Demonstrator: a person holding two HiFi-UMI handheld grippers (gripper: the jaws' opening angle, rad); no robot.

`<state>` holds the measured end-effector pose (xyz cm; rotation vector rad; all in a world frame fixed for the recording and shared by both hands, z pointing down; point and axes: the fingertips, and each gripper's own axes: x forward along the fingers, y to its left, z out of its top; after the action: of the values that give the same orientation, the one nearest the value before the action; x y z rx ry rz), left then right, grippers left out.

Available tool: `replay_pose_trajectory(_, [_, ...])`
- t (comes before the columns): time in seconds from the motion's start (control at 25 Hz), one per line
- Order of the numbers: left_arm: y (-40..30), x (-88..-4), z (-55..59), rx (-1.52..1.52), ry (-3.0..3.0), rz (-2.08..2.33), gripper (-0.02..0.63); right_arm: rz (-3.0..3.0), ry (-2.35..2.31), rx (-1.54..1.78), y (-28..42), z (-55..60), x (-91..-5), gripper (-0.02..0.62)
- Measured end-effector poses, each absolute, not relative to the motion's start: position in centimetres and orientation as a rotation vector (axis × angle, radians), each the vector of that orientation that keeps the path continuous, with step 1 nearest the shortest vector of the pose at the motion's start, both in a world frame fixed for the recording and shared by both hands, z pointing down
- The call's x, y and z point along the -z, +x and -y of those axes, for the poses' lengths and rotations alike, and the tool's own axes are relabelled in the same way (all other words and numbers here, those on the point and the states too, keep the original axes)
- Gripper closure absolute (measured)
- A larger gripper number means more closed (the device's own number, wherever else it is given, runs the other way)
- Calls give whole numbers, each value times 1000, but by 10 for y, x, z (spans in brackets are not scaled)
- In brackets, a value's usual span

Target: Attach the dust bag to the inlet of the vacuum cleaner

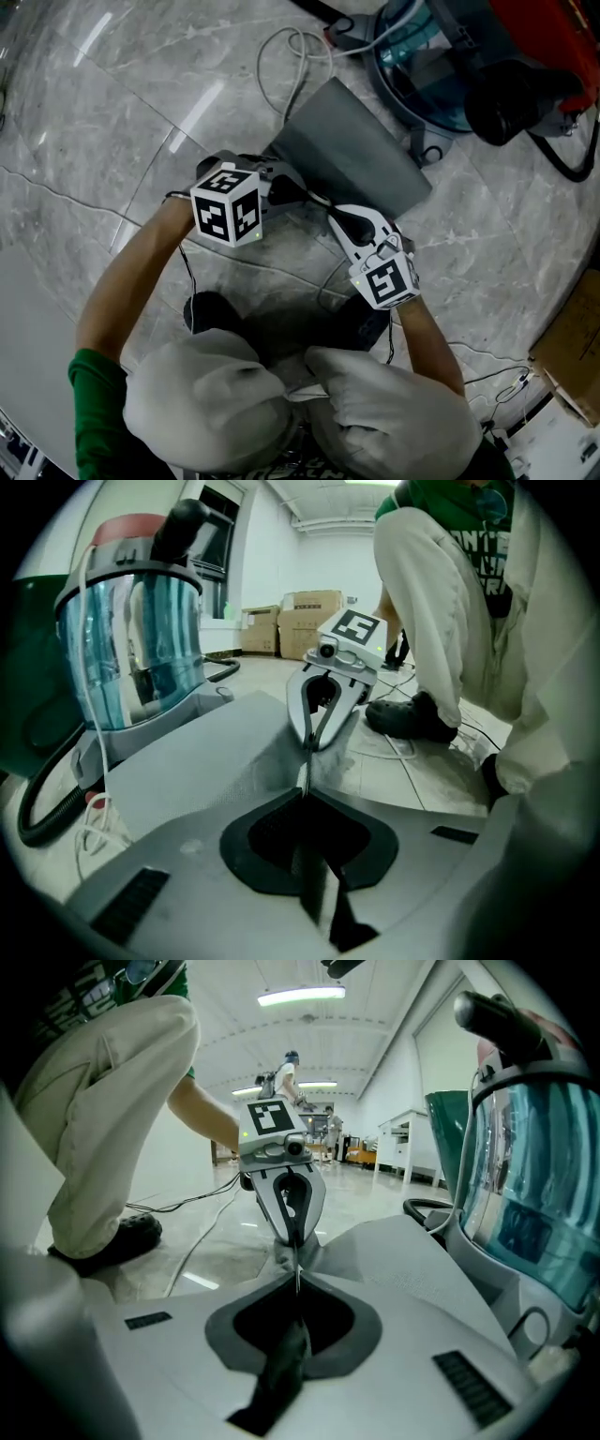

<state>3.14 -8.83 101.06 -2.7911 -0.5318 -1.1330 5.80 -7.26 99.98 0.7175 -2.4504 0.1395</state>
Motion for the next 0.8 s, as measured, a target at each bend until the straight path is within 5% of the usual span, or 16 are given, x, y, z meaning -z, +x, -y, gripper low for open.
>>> replay_pose_trajectory(0.8, [48,-930,109,950,-2740,319,597,2448,879,-92,76,94,-922,575])
